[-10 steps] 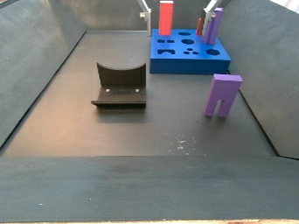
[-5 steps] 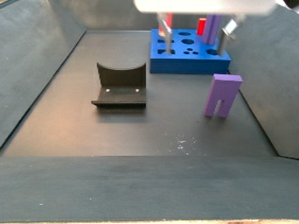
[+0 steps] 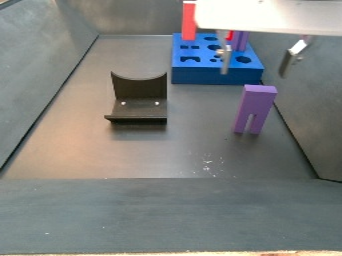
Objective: Pick up the double-square object. Move to above the board. Insert the double-square object.
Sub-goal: Pick up the double-square object.
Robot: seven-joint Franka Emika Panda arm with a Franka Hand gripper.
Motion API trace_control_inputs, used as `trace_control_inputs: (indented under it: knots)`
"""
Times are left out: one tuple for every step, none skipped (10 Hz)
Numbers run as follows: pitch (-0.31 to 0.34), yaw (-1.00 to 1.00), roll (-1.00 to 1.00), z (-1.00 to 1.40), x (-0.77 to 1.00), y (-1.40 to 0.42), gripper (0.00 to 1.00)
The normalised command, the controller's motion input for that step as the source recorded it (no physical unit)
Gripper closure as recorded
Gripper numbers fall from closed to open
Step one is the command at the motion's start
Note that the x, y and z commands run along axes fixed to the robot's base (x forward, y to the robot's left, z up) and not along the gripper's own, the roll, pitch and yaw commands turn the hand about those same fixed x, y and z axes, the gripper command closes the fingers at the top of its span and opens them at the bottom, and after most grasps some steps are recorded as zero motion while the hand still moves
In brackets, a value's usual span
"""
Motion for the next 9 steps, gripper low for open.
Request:
trace_control_inputs:
  knots:
    - [-0.311,0.17,0.0,-0.38,-0.31,0.01,0.0]
    - [-0.289,0.17,0.03,-0.44,-0.24,0.02,0.0]
    - [-0.263,0.15,0.0,-0.44,-0.23,0.02,0.0]
    - [-0.191,0.11,0.0,-0.43,-0.06,0.0,0.0]
    - [-0.08,0.0,0.0,-0.31,0.0,0.0,0.0]
    - [0.0,0.0,0.0,-0.13,0.03,0.0,0.0]
    - [0.0,0.0,0.0,-0.15,0.03,0.0,0.0]
    - [0.0,-0.04,0.0,-0.17,0.0,0.0,0.0]
    - [-0.066,-0.06,-0.09,-0.28,0.0,0.0,0.0]
